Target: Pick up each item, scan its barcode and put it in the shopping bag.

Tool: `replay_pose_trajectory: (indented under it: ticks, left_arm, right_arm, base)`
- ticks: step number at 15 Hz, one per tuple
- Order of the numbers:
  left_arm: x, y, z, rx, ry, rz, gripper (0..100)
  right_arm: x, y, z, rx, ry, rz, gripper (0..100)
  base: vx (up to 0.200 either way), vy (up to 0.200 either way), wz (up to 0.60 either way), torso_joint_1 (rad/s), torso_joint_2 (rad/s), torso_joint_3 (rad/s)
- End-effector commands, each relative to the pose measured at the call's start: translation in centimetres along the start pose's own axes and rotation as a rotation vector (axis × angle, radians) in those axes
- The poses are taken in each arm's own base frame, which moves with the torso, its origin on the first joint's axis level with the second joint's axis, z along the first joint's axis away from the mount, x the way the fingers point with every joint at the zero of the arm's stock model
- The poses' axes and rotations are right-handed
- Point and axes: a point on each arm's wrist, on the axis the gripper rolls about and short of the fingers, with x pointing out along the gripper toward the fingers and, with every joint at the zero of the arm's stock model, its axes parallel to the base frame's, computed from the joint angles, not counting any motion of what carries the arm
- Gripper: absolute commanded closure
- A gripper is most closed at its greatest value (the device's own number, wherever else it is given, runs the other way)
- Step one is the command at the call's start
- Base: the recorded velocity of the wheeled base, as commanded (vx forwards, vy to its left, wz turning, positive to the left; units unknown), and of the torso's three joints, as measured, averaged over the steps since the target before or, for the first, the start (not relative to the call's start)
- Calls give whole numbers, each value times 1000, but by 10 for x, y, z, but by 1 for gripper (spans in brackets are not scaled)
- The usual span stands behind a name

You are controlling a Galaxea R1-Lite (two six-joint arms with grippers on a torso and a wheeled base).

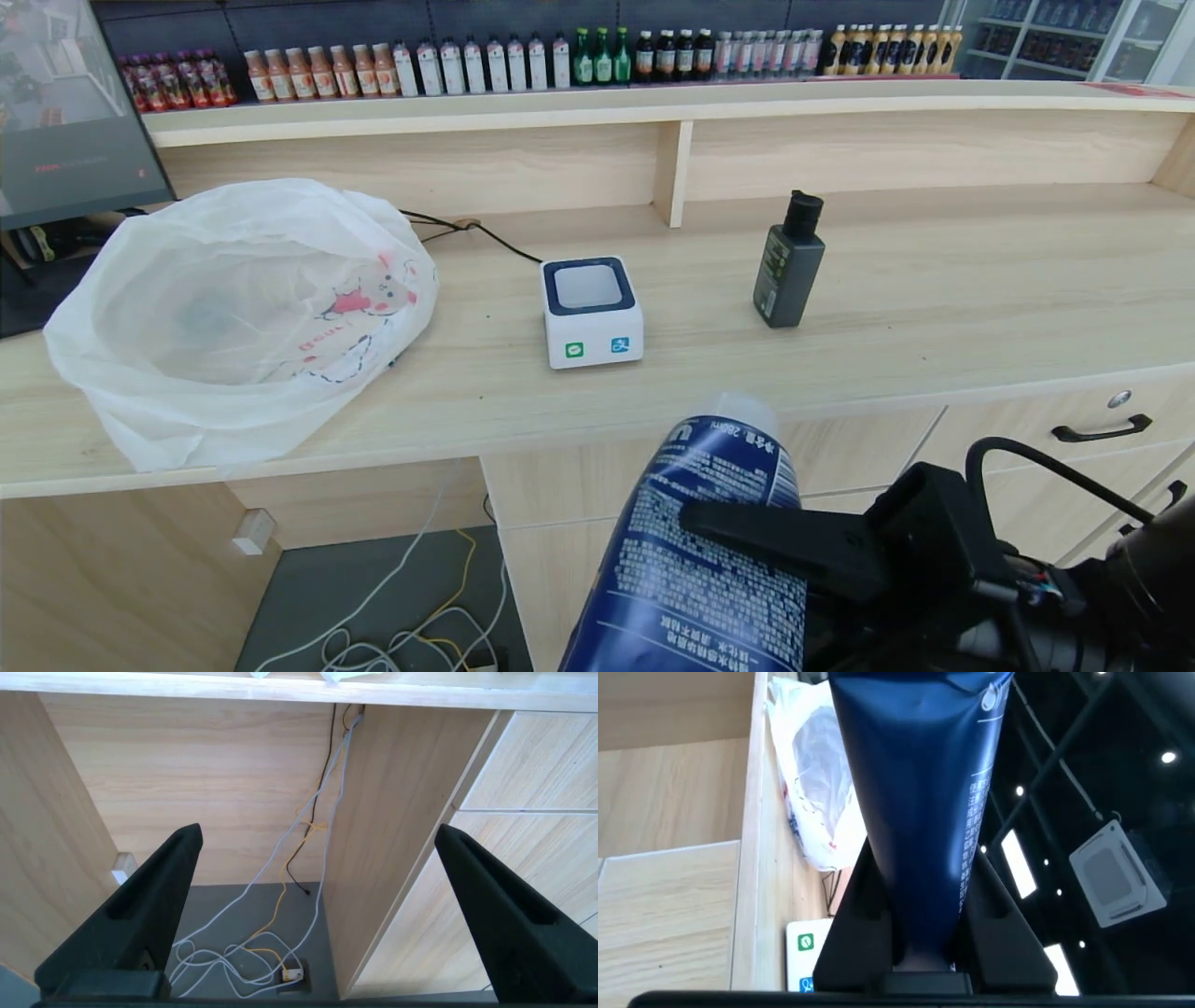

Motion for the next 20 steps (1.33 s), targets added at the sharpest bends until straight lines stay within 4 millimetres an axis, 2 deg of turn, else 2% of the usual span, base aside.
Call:
replay_pose_trajectory:
  ticks: [1, 3, 10, 20]
  left_arm:
    - [0, 0, 0, 0, 0, 1, 0]
    - [0, 0, 0, 0, 0, 1, 0]
    - [0, 0, 0, 0, 0, -1, 0]
    - [0, 0, 0, 0, 0, -1, 0]
  right_arm:
    - [-2, -3, -4, -23, 0, -8, 100]
    - [-4, -5, -9, -37, 2, -14, 100]
    - [-7, -13, -7, -47, -2, -39, 100]
    - [-10, -13, -13, -2, 30, -36, 100]
  base:
    - [0, 0, 0, 0, 0, 0]
    - [0, 0, 0, 0, 0, 0]
    - [0, 0, 0, 0, 0, 0]
    - [0, 0, 0, 0, 0, 0]
